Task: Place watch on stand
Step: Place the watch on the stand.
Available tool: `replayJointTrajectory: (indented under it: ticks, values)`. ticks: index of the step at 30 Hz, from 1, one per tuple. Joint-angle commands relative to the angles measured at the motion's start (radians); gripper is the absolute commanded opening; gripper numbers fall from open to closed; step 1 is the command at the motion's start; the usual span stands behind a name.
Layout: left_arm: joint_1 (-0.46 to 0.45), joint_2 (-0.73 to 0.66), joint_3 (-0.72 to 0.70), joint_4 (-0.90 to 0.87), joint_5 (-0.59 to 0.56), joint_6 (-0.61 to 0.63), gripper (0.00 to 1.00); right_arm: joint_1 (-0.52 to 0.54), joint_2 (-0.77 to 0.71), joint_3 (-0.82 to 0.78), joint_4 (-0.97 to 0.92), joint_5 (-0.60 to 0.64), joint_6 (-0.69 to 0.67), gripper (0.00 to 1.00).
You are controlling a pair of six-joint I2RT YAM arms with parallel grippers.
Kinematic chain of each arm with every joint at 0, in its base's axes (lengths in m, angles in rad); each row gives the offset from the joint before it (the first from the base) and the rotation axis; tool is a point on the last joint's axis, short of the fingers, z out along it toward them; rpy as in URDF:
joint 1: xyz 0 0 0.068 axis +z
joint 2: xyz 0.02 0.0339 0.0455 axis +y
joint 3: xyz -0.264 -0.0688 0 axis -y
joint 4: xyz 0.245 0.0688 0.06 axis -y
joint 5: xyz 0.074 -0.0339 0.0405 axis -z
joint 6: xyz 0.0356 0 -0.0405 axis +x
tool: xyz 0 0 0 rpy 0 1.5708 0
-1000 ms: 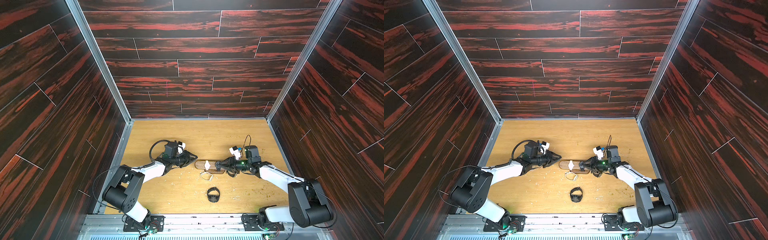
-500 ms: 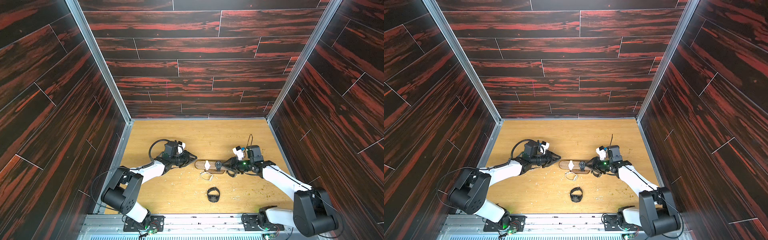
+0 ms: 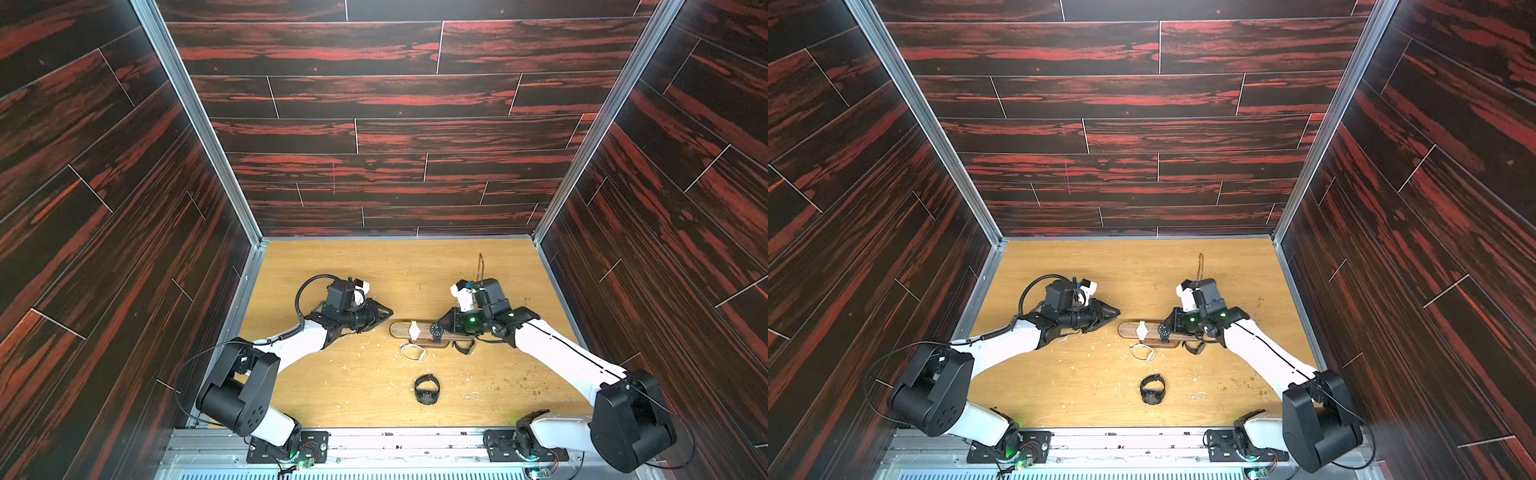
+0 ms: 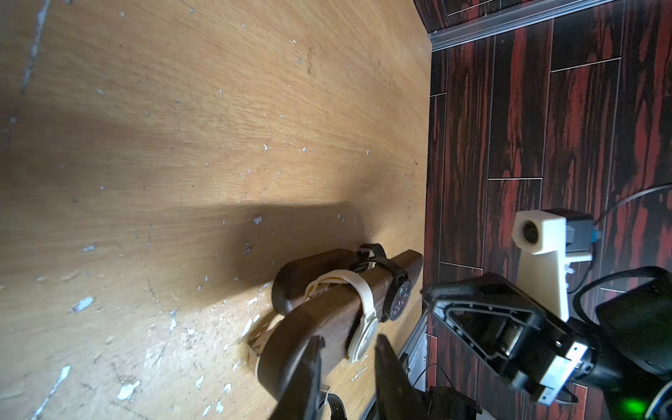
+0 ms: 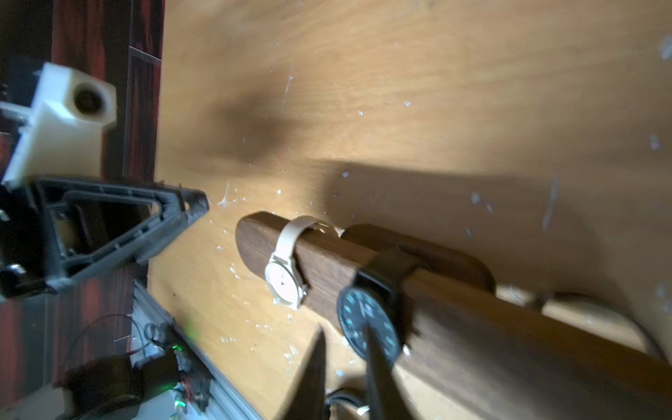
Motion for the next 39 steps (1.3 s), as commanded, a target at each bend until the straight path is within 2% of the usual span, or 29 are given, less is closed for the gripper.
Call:
replayJointTrajectory:
  ticks: [1,9,25,31,36,39]
  values:
    - [0.006,-0.036,0.019,-0.018,-0.003,0.021,0.27,0.031,0.044,0.028,-0.01,0.049,-0.012,0.02]
    - [0.007,-0.032,0.013,-0.017,0.002,0.026,0.27,0.049,0.096,0.05,0.006,0.079,0.015,0.0]
    - [0.01,-0.041,0.018,-0.017,0.004,0.02,0.27,0.066,0.069,0.039,-0.036,0.125,0.002,0.0]
    - [0.002,-0.062,0.007,-0.033,0.006,0.02,0.28,0.164,0.085,0.137,-0.117,0.201,-0.041,0.1]
    - [-0.046,-0.092,0.045,-0.142,-0.021,0.076,0.28,0.171,0.066,0.144,-0.097,0.181,-0.022,0.14]
    - [-0.079,-0.098,0.072,-0.199,-0.041,0.102,0.28,0.169,0.041,0.143,-0.109,0.201,-0.01,0.22]
